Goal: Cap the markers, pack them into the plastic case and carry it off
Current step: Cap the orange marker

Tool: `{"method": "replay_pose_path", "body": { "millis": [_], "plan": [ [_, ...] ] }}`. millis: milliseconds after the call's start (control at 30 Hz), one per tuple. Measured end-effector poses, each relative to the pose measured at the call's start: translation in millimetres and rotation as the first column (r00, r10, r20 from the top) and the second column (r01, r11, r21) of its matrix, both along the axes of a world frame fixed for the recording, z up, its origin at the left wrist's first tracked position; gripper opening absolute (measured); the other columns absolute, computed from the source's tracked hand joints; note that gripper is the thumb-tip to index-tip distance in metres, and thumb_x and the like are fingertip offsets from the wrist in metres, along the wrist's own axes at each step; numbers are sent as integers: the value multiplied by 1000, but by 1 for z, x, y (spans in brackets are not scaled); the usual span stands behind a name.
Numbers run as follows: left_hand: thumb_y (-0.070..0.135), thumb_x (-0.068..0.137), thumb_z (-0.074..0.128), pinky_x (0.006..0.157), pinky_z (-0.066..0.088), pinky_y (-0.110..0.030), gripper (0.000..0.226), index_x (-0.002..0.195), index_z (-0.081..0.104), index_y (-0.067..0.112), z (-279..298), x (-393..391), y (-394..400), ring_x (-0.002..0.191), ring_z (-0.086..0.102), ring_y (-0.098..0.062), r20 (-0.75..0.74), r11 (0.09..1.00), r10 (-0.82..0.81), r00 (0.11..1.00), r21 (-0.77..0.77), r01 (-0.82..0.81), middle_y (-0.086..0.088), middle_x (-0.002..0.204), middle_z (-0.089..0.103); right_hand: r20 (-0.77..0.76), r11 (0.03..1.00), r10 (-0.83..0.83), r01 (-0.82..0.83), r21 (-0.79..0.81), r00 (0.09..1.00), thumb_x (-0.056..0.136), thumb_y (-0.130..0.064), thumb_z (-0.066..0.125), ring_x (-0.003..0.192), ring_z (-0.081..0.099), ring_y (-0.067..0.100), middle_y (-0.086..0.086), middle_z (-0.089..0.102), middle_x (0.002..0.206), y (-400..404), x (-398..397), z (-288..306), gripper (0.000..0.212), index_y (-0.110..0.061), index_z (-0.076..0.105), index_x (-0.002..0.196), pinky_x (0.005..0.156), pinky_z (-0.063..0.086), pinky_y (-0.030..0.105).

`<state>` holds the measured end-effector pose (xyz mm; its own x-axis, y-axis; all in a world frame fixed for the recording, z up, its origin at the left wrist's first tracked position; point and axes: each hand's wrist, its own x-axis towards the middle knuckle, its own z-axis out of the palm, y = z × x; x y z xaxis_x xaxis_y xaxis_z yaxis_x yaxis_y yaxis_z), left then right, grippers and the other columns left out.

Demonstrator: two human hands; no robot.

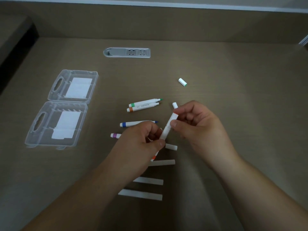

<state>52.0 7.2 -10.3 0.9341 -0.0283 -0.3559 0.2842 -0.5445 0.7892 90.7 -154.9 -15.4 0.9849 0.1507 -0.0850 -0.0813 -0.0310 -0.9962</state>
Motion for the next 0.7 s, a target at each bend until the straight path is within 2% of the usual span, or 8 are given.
{"method": "replay_pose_path", "body": {
  "millis": [100,267,367,400,467,533,600,700],
  "plan": [
    [23,93,65,60,45,-5,18,83,58,37,-1,-2,-3,77,61,1,-9,999,-21,1000,31,21,15,82,64,-20,999,-35,34,-18,999,82,11,66,54,53,2,-3,60,64,5,-7,-4,27,-15,60,82,54,44,15],
    [25,94,64,62,39,-14,19,81,56,38,-5,-10,-3,76,60,-1,-11,995,-56,998,78,56,13,79,62,-63,997,-38,33,-67,997,81,7,69,56,55,6,1,63,66,7,-12,-11,23,-14,60,79,54,46,17],
    [29,95,62,61,39,-18,10,89,59,37,-3,-5,7,73,58,-3,0,967,-144,990,212,141,11,79,62,-73,995,-25,18,-100,997,82,2,71,58,55,8,1,65,67,-5,-8,-13,17,-13,64,80,58,45,20],
    [30,97,61,63,41,-20,6,96,61,36,-2,-2,12,76,58,-4,-10,943,-175,985,285,170,11,83,62,-70,991,-56,47,-124,996,83,-1,71,59,54,9,0,66,68,-11,-6,-13,14,-14,66,81,60,45,22],
    [31,99,57,75,47,-22,14,112,60,33,-3,4,21,87,59,-6,-58,850,-266,962,456,263,10,97,63,-31,964,-183,173,-204,983,85,-8,71,59,51,9,-6,63,65,-26,1,-15,11,-18,69,80,58,42,23],
    [31,99,55,83,48,-23,19,117,61,31,-7,6,25,93,57,-7,-76,741,-353,933,586,328,9,105,61,39,903,-285,282,-323,958,86,-11,69,51,45,2,-13,58,57,-38,8,-20,11,-18,70,77,51,37,15],
    [33,98,54,85,48,-25,19,115,63,33,-13,3,25,93,56,-7,-53,655,-424,904,672,347,9,105,59,83,850,-297,303,-432,951,86,-12,68,48,45,1,-11,60,59,-43,14,-27,11,-19,71,77,46,35,10],
    [34,98,54,86,47,-26,19,115,62,33,-21,0,22,95,54,-8,-47,605,-463,885,713,355,8,107,57,118,784,-225,252,-567,967,85,-13,69,60,55,4,-4,67,76,-44,18,-40,13,-24,70,78,57,41,12]
  ]
}}
